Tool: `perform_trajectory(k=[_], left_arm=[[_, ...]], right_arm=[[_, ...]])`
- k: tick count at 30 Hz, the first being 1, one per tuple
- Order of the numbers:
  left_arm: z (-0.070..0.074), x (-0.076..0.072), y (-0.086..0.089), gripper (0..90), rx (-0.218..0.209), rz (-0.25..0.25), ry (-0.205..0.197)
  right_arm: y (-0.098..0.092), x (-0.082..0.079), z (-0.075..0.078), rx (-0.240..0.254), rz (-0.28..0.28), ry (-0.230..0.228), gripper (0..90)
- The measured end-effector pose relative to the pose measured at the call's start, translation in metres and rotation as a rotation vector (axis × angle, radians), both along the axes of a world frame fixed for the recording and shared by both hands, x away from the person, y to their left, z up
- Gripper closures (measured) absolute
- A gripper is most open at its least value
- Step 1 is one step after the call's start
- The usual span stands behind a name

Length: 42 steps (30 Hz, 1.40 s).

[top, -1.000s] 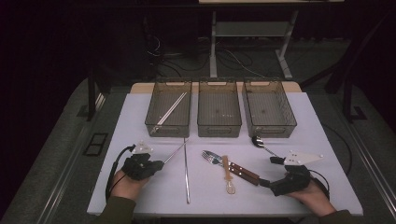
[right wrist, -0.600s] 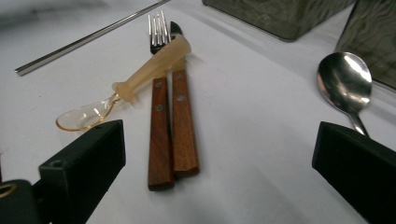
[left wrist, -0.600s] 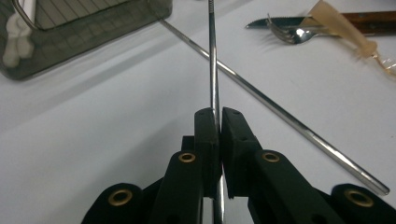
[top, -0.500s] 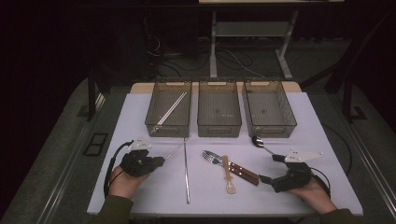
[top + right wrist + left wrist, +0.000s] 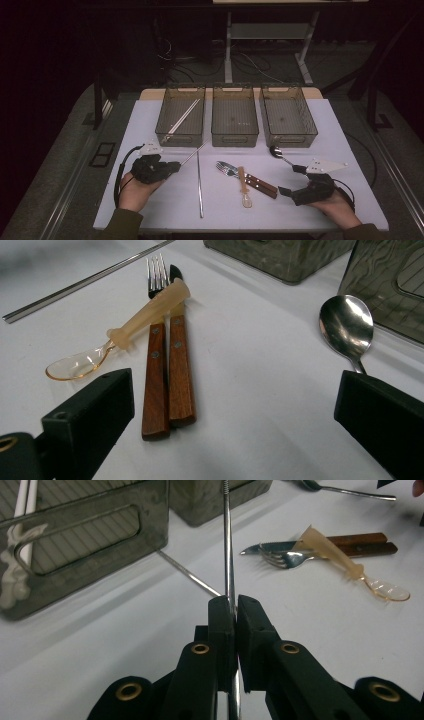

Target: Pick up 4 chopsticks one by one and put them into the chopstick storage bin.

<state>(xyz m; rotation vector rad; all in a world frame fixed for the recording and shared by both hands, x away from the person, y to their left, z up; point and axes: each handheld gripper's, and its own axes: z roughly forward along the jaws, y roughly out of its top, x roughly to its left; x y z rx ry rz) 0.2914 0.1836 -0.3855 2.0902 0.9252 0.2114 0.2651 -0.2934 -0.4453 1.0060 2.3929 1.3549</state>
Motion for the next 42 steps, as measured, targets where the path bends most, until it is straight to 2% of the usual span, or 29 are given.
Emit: perform_trajectory(k=[9,22,37,42], left_arm=[[0.009,0.012,-0.012,85.0,-0.015,-0.018,-0.024],[0.017,0.035,-0.014,85.0,-0.053,0.026,-0.051],[0.023,0.064,-0.018,84.9,-0.049,0.052,-0.068],[0.028,0.080,-0.021,84.9,-0.054,0.065,-0.075]], right_arm=[[0.000,-0.001,0.000,0.001,-0.003,0.004,2.5],[0.000,-0.001,0.000,0.005,-0.004,0.003,2.5],[0.000,-0.002,0.001,0.009,-0.002,0.002,2.5],[-0.001,-0.002,0.001,0.011,-0.002,0.003,2.5]])
